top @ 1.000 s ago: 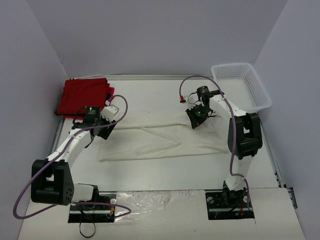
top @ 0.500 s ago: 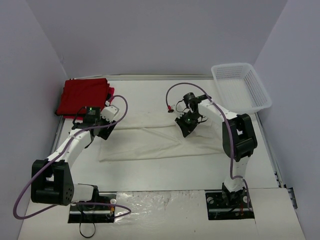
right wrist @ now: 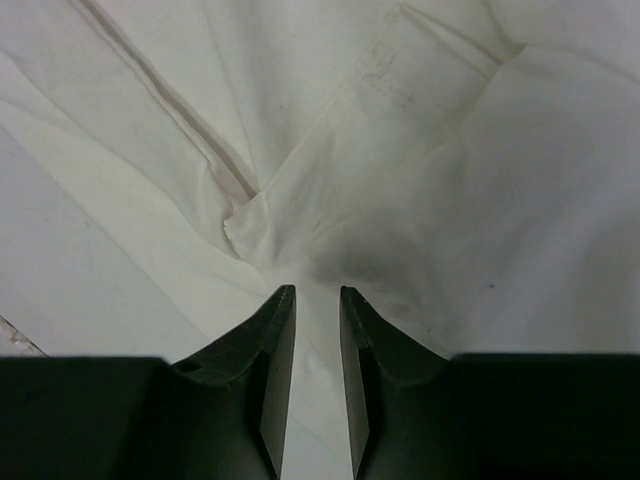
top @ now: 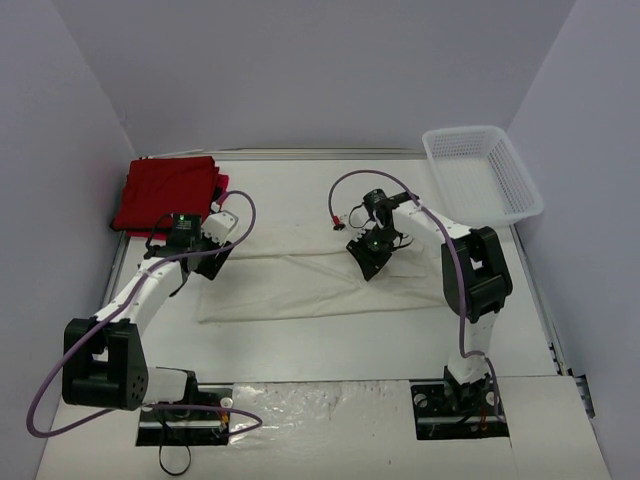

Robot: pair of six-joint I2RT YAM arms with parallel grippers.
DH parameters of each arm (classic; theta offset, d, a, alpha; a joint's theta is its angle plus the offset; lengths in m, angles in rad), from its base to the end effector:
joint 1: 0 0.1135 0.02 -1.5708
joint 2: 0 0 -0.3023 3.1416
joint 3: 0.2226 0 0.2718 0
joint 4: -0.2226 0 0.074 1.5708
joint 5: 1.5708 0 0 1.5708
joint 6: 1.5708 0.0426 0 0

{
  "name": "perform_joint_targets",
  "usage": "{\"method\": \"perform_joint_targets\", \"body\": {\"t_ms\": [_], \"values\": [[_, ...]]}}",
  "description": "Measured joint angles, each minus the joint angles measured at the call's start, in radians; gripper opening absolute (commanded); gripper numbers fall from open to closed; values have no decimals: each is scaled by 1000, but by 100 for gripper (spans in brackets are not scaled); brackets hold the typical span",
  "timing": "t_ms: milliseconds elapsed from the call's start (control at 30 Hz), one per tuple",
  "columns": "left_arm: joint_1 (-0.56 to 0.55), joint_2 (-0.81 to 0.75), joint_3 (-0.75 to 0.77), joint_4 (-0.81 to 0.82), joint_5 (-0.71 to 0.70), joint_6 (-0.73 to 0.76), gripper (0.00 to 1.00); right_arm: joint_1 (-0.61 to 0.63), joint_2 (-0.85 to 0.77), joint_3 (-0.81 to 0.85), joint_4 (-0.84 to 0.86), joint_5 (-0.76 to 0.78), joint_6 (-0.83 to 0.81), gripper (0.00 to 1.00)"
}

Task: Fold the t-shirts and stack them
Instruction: Fold the other side of the tshirt into a rectangle, then rotate the tshirt 90 degrees

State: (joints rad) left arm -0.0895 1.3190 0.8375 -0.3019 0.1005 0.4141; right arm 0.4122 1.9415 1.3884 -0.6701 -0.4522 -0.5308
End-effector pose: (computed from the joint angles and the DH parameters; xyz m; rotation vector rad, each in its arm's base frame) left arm 0.2883 -0.0302 0.2545 0.6328 2.2627 0.0411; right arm 0.3818 0.1873 0.2015 -1.3286 2.3650 0.5942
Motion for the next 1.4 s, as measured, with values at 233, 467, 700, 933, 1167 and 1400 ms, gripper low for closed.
{"method": "perform_joint_targets", "body": {"t_ms": [233,467,700,933,1167,1400], "values": [[0,-14,0,-2,-1,0,64,-24,-23,-1,-3,14,2,31],[0,-58,4,-26,-2,0,64,-147,-193,-86,1,24,-12,0],[0,-153,47,-110,-3,-8,65,-262,-340,-240,-3,60,-34,0],[0,-192,56,-180,3,-25,65,-317,-307,-234,-8,106,-46,0],[0,-246,42,-208,-6,-33,67,-322,-153,-203,33,119,-42,0],[1,-283,16,-214,-22,-33,67,-322,-56,-185,63,124,-3,0]]}}
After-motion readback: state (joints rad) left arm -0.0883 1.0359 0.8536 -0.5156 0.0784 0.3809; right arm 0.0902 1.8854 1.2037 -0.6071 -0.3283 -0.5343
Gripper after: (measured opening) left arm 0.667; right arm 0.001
